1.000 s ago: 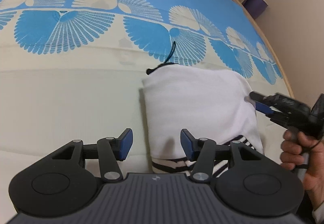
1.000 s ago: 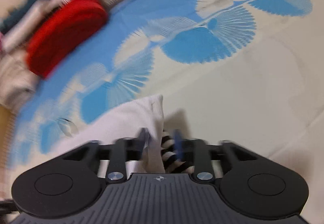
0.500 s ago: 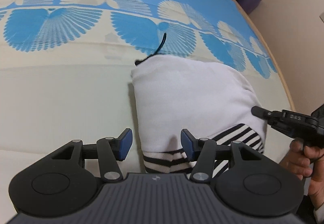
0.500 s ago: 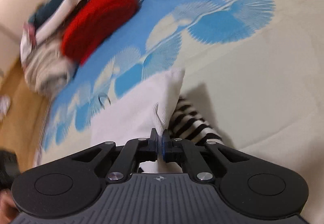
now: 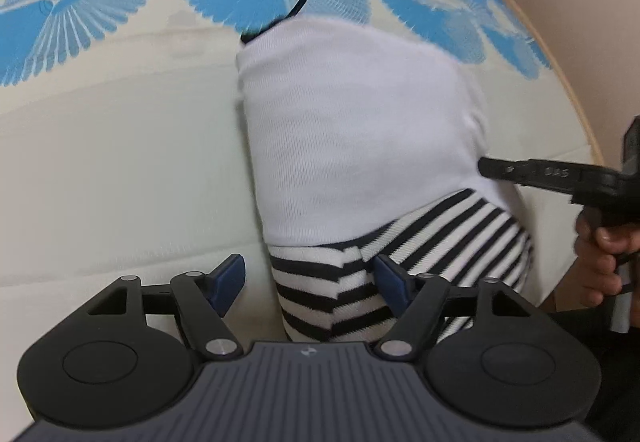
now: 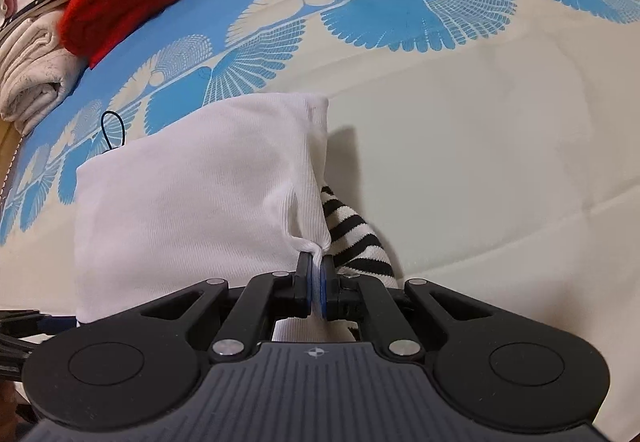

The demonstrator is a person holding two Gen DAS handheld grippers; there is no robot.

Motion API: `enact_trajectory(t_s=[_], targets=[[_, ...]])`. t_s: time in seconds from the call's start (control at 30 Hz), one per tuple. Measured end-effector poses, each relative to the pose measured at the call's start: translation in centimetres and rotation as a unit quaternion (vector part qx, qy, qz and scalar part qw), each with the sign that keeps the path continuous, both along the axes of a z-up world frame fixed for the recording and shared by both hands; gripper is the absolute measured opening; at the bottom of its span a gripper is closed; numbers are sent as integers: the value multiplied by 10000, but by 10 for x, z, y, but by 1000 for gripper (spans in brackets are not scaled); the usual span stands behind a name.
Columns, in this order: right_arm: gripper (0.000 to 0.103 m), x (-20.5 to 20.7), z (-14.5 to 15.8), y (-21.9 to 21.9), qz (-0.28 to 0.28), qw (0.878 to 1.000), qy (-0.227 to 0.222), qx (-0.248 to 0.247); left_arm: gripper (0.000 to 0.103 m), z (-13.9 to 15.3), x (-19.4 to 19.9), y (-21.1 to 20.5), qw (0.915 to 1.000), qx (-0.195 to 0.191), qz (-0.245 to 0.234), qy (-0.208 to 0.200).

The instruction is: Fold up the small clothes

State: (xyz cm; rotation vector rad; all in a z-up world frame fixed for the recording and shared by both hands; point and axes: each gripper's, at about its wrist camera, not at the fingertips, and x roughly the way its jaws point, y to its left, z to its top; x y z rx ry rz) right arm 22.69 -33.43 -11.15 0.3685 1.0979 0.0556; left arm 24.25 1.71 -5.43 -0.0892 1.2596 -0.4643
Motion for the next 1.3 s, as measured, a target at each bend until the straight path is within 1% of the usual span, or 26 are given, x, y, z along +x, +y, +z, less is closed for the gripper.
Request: enact_trajectory(t_s=[0.07, 0.1, 0.13, 0.17, 0.23, 0.27, 0.3, 0.4, 0.5, 0.57, 0.6, 0.63, 0.7, 0.77, 0.8, 0.83, 0.87, 0.9, 0.97, 1.0, 1.03, 1.1, 1.17, 1.23, 1.27, 1.3], targets=[[3, -4, 6, -2, -21, 9999, -126, 82, 75, 14, -9, 2, 9992, -303, -204, -138], [3, -6, 9, -3, -11, 9997, -202, 132, 76, 16, -14, 1, 9985, -402, -340, -130], [3, -8, 13, -5, 10, 9994, -298, 176, 76, 13, -18, -2, 9979, -385, -515, -68], [3, -11, 17, -7, 48, 9990, -391, 203, 76, 6, -23, -7, 9973, -230, -694, 25], [3, -15, 21, -9, 166, 9985, -503, 161, 82, -19, -35, -21, 9925, 430, -1116, 264], [3, -16, 22, -9, 209, 9983, -540, 120, 86, -28, -40, -25, 9898, 666, -1225, 276], [2, -19, 24, -9, 253, 9980, -579, 86, 86, -30, -42, -27, 9891, 693, -1274, 248], [2, -24, 29, -8, 276, 9969, -724, -104, 85, -21, -38, -23, 9912, 538, -1190, 200], [3, -25, 31, -9, 221, 9969, -755, -54, 84, -9, -38, -13, 9930, 418, -1095, 133], [3, -25, 32, -11, 93, 9972, -719, -205, 84, 3, -31, -4, 9962, 207, -839, 47], [7, -26, 35, -13, -27, 9965, -759, -335, 84, 8, -27, 3, 9978, 76, -665, 23], [7, -27, 39, -17, -131, 9957, -854, -331, 84, 12, -22, 10, 9990, -59, -446, -6], [8, -32, 48, -27, -180, 9938, -1088, 126, 84, 16, -11, 21, 9997, -220, -24, -59], [11, -35, 51, -29, 69, 9914, -1136, 641, 84, 15, 0, 31, 9985, -358, 405, -31], [15, -36, 49, -26, 290, 9905, -1072, 806, 84, 15, 6, 32, 9975, -422, 567, 2], [18, -36, 45, -20, 549, 9906, -930, 837, 84, 13, 12, 33, 9959, -505, 746, 50], [26, -35, 38, -12, 796, 9914, -704, 763, 84, 10, 19, 36, 9937, -610, 933, 108], [32, -34, 28, -4, 1001, 9926, -388, 562, 84, 7, 26, 38, 9913, -705, 1097, 173], [35, -31, 1, 8, 1253, 9911, 373, -233, 84, 0, 37, 41, 9855, -910, 1400, 314], [50, -31, -8, 8, 1263, 9889, 614, -491, 84, -4, 40, 42, 9828, -1014, 1503, 363], [57, -29, -9, 4, 1110, 9901, 660, -552, 84, -8, 43, 43, 9801, -1098, 1597, 431], [57, -25, 1, -8, 717, 9957, 432, -408, 85, -19, 47, 43, 9752, -1252, 1745, 527], [57, -25, 18, -18, 376, 9990, -118, -197, 87, -27, 51, 44, 9707, -1464, 1822, 565], [67, -24, 27, -25, 116, 9988, -472, 89, 87, -36, 55, 43, 9668, -1576, 1908, 642], [77, -22, 26, -27, 25, 9987, -471, 198, 87, -38, 57, 41, 9655, -1638, 1918, 640], [80, -17, 21, -27, -18, 9988, -375, 314, 87, -41, 59, 39, 9651, -1677, 1910, 634]])
